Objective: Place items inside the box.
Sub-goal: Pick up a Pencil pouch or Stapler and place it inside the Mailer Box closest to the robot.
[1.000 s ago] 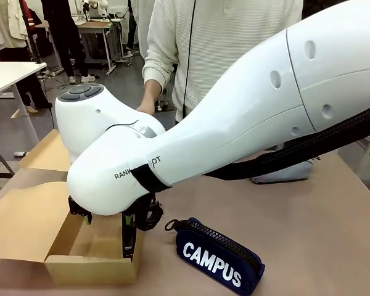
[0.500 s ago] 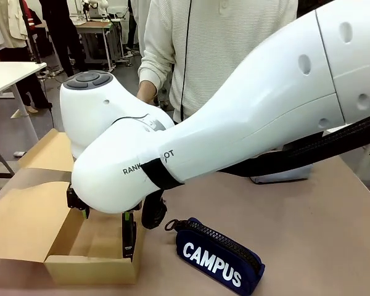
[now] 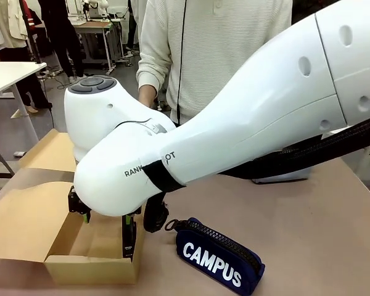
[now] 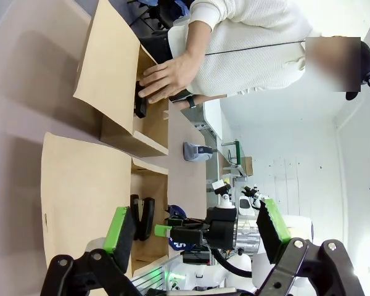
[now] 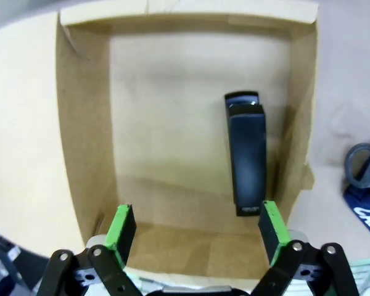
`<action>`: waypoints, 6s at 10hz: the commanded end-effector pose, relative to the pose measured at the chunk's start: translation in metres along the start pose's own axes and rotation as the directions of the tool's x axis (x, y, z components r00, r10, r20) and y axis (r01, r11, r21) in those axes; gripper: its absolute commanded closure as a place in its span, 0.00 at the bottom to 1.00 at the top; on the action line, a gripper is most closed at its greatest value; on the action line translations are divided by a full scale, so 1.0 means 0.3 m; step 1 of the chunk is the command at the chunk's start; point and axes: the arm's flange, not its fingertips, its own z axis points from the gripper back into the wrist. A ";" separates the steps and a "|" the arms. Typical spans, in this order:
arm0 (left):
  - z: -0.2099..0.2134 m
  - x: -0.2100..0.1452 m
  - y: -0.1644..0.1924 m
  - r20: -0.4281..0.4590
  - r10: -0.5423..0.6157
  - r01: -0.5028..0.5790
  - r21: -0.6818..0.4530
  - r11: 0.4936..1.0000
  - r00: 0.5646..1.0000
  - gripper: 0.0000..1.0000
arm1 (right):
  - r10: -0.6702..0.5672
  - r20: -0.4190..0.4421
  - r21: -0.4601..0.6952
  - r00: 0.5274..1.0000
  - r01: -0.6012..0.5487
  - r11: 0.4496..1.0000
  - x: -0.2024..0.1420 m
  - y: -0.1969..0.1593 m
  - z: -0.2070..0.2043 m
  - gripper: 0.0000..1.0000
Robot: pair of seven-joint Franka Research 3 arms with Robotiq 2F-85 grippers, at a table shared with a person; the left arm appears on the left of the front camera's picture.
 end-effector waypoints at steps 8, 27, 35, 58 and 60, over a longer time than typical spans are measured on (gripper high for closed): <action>-0.001 -0.003 -0.003 0.008 -0.020 0.020 -0.020 1.000 1.000 0.00 | 0.074 -0.061 0.357 0.995 -0.048 0.933 -0.089 -0.740 0.398 0.00; -0.001 -0.003 -0.003 0.008 -0.020 0.020 -0.020 1.000 1.000 0.00 | -0.187 -0.216 0.925 0.958 0.262 0.275 -0.129 -2.290 0.423 0.00; -0.001 -0.003 -0.003 0.008 -0.020 0.020 -0.020 1.000 1.000 0.00 | -0.187 -0.216 0.925 0.958 0.262 0.275 -0.129 -2.290 0.423 0.00; -0.001 -0.003 -0.003 0.008 -0.020 0.020 -0.020 1.000 1.000 0.00 | 0.556 0.264 0.331 0.788 -0.615 0.715 0.650 -1.772 0.388 0.00; -0.001 -0.003 -0.003 0.008 -0.020 0.020 -0.020 1.000 1.000 0.00 | 0.644 0.292 0.226 0.707 -0.706 0.671 0.795 -1.709 0.266 0.00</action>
